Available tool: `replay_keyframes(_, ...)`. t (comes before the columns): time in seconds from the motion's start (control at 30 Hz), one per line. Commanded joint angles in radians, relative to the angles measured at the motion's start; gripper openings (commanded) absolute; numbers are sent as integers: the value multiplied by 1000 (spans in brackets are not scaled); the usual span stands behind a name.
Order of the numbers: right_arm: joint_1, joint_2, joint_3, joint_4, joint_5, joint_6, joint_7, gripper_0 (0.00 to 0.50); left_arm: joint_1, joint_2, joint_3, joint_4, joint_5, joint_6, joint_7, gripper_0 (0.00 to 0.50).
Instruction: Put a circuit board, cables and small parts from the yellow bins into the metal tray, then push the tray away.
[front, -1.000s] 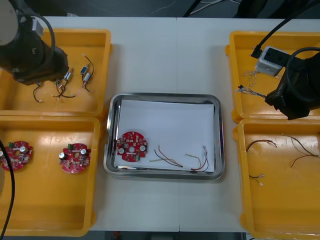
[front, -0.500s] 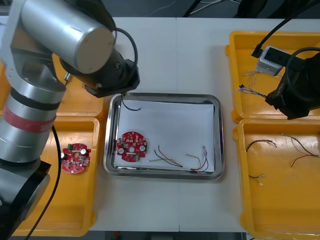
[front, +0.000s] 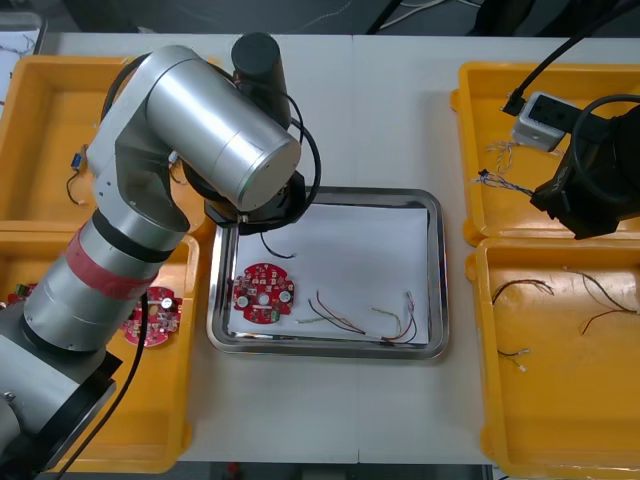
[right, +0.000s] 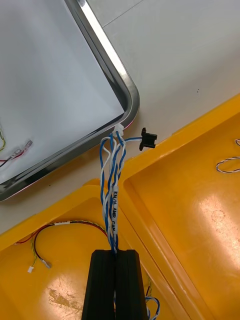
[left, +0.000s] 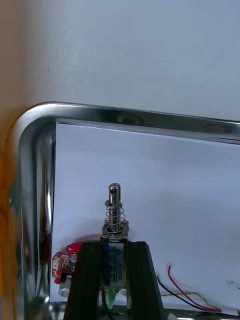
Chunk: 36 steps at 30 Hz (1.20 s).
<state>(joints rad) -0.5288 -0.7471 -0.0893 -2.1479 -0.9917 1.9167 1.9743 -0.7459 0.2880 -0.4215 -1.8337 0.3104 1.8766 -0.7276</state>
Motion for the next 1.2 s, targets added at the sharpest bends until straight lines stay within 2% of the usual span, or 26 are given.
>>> replay_keyframes(0.03,6,8,-30,-27,5,3,-32,0,10,-26,-16,50,-34,-62,-98,0)
replay_keyframes(0.5,6,8,-30,-27,5,3,-32,0,27,-29,-11,189,-70,-201,-197,0)
replay_keyframes(1.2,6,8,-30,-27,5,3,-32,0,73,-16,-22,191,-60,-229,-231,0)
